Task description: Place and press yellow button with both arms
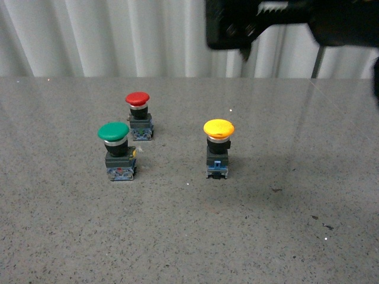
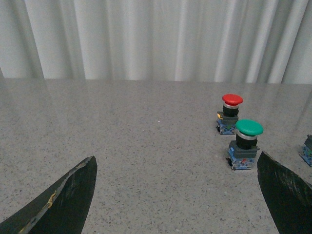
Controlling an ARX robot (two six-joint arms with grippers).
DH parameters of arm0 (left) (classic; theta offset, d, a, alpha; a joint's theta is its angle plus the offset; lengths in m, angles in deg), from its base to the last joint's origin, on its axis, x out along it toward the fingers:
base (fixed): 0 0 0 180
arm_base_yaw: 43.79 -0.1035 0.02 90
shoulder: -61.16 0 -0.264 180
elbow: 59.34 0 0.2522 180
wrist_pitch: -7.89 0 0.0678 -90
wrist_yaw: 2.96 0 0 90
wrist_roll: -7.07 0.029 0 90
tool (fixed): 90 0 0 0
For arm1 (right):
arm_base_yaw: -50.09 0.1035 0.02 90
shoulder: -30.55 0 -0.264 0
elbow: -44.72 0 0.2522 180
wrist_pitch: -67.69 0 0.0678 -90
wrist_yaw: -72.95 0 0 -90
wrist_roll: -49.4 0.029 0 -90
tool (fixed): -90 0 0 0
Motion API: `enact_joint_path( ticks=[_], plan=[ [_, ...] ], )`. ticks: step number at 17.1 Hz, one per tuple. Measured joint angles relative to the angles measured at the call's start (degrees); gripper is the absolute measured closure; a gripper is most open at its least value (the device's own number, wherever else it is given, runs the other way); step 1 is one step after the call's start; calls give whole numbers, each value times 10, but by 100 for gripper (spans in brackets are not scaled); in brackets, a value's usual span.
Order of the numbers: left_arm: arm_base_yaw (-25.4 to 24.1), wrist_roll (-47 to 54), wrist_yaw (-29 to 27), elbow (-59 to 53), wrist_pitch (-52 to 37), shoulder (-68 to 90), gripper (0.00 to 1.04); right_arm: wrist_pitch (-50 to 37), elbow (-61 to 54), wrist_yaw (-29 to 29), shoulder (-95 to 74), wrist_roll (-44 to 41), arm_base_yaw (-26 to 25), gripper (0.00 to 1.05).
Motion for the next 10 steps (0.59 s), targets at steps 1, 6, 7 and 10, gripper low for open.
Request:
enact_joint_path(
  ticks=[1,6,7,10],
  plan=[
    [0,0,0,0,0,0,7,5,11,5,-33,0,8,8],
    [0,0,0,0,0,0,7,37,34,30,-109,-2,10,61],
    [0,0,0,0,0,0,7,38,38,31,-114,-2,10,72],
    [0,0,0,0,0,0,7,45,45,31,-126,-1,10,101]
  ],
)
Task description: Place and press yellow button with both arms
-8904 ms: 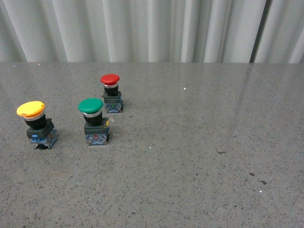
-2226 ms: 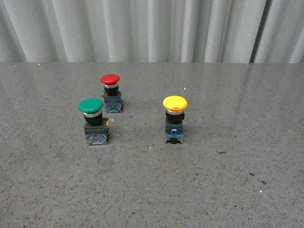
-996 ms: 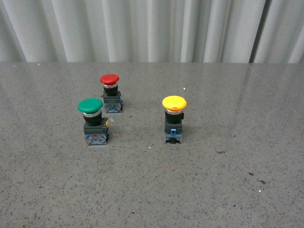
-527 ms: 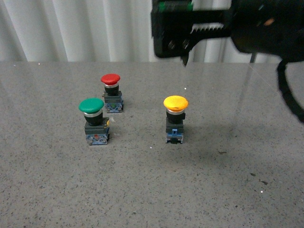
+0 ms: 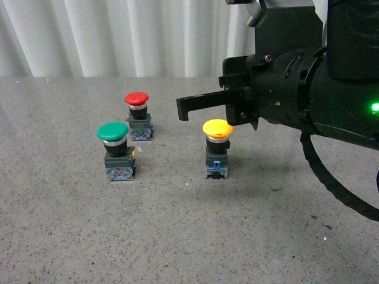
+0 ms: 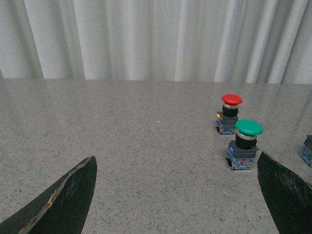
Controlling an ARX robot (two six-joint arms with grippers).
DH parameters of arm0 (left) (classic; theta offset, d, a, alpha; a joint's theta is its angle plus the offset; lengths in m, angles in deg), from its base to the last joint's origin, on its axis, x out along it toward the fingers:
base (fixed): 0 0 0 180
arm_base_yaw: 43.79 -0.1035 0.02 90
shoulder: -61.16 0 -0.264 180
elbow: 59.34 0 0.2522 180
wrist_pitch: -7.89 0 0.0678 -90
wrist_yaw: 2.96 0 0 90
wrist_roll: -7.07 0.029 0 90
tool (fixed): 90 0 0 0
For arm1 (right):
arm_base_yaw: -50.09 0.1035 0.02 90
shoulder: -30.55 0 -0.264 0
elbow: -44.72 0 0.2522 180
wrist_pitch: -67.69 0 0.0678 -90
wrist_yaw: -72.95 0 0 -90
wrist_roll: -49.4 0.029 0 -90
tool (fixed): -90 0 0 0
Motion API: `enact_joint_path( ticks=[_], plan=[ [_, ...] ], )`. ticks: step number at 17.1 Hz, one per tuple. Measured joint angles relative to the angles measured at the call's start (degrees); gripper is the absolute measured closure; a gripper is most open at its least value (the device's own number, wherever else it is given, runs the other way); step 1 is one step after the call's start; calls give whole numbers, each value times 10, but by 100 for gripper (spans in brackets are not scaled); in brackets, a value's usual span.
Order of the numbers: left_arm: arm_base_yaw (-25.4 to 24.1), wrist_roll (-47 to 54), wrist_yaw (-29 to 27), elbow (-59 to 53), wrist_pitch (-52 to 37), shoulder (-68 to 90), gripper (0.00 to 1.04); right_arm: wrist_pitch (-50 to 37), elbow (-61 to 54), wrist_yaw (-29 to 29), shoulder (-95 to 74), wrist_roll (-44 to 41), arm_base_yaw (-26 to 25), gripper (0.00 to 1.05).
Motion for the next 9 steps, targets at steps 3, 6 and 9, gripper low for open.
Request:
enact_joint_path(
  ticks=[3,6,9],
  plan=[
    [0,0,0,0,0,0,7,6,0,-4,-16,2,0,103],
    [0,0,0,0,0,0,7,6,0,-5,-19,1,1,103],
    [0,0,0,0,0,0,7,9,0,-7,-32,1,4,103]
  ],
)
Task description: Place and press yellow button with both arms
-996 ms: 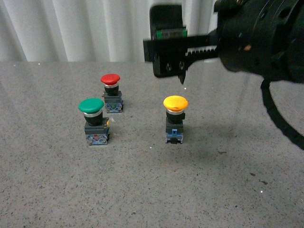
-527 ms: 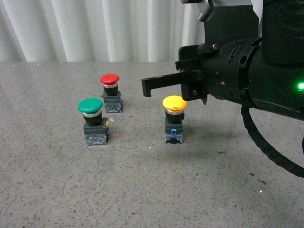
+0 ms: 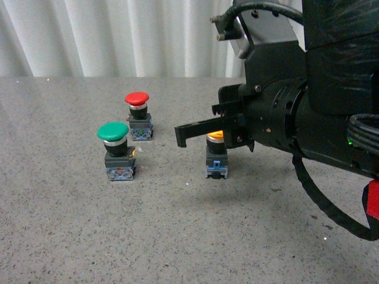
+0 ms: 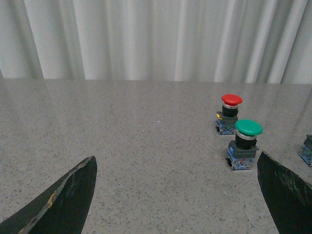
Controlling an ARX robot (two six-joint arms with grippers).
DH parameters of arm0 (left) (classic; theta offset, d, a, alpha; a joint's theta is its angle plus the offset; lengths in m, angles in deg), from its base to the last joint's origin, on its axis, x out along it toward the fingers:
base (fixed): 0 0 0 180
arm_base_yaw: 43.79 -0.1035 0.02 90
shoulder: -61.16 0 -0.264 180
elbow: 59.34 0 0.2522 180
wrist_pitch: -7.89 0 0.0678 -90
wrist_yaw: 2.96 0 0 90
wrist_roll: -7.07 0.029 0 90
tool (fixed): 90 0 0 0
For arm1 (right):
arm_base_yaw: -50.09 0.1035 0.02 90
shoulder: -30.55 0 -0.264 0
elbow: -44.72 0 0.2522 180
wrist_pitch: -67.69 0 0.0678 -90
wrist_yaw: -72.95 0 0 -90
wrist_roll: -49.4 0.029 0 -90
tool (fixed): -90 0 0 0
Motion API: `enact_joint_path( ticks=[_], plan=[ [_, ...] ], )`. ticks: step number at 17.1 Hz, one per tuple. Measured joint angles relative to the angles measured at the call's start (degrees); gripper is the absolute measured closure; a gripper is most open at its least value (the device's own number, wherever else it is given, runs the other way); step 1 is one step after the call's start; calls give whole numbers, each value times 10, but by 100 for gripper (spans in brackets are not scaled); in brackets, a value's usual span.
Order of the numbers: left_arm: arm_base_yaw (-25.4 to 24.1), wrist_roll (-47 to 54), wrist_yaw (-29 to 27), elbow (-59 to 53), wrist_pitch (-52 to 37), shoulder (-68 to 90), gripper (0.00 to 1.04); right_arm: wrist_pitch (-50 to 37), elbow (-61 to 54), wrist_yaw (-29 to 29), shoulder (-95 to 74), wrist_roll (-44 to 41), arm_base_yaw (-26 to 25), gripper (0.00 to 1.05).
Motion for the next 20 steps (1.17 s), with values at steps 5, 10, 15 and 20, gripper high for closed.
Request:
enact_joint_path(
  ticks=[5,10,15,20],
  plan=[
    [0,0,0,0,0,0,7,21,3,4,-9,-4,2,103],
    [0,0,0,0,0,0,7,64,22,12,-20,-3,3,103],
    [0,0,0,0,0,0,7,38,13,8,-11,15,4,103],
    [0,0,0,0,0,0,7,-112,-29,-10,78,91,15,103]
  ],
)
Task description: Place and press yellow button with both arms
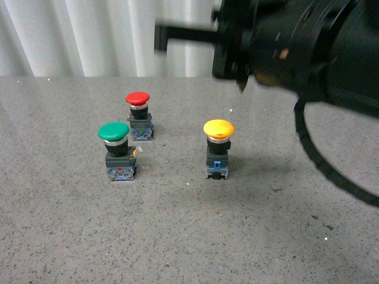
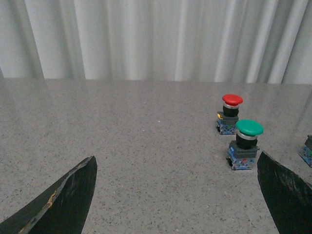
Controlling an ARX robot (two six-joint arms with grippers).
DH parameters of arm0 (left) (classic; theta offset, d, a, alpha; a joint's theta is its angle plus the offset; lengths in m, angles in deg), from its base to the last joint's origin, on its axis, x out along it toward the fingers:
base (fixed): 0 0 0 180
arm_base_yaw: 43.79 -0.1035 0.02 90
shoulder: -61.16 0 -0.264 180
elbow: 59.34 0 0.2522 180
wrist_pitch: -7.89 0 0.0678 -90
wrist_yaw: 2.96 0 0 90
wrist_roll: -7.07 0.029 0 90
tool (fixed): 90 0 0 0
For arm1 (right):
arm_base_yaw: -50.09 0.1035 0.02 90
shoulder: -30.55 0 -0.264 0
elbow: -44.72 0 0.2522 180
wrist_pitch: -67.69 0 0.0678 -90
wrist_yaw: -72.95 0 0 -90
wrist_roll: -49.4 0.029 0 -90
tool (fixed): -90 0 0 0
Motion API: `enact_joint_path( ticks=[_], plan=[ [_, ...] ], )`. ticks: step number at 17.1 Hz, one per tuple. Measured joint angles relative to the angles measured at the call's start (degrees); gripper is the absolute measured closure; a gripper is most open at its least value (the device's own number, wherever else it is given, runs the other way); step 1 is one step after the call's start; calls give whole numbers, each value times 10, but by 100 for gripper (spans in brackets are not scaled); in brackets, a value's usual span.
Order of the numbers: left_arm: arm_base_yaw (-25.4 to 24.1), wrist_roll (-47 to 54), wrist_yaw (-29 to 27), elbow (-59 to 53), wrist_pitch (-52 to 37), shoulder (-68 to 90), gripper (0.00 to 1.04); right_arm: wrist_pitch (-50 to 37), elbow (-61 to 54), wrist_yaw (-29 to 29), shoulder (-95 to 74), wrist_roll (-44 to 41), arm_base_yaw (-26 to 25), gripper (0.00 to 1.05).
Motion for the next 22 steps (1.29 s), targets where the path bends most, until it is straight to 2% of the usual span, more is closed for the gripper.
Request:
enact_joint_path(
  ticks=[4,8,9,10,11,12,13,15,22],
  plan=[
    [0,0,0,0,0,0,7,15,-71,-31,105,80,-25,103],
    [0,0,0,0,0,0,7,53,-200,-60,295,108,-90,103],
    [0,0,0,0,0,0,7,108,-240,31,368,61,-105,103],
    [0,0,0,0,0,0,7,155,-286,65,441,1,-147,103],
    [0,0,0,0,0,0,7,209,-329,42,522,-47,-214,103],
    [0,0,0,0,0,0,7,275,-366,-18,622,-80,-292,103],
    [0,0,0,0,0,0,7,320,-388,-39,700,-92,-322,103],
    [0,0,0,0,0,0,7,327,-400,-55,774,-106,-321,103],
    [0,0,0,0,0,0,7,356,-435,-55,831,-115,-319,103]
  ],
)
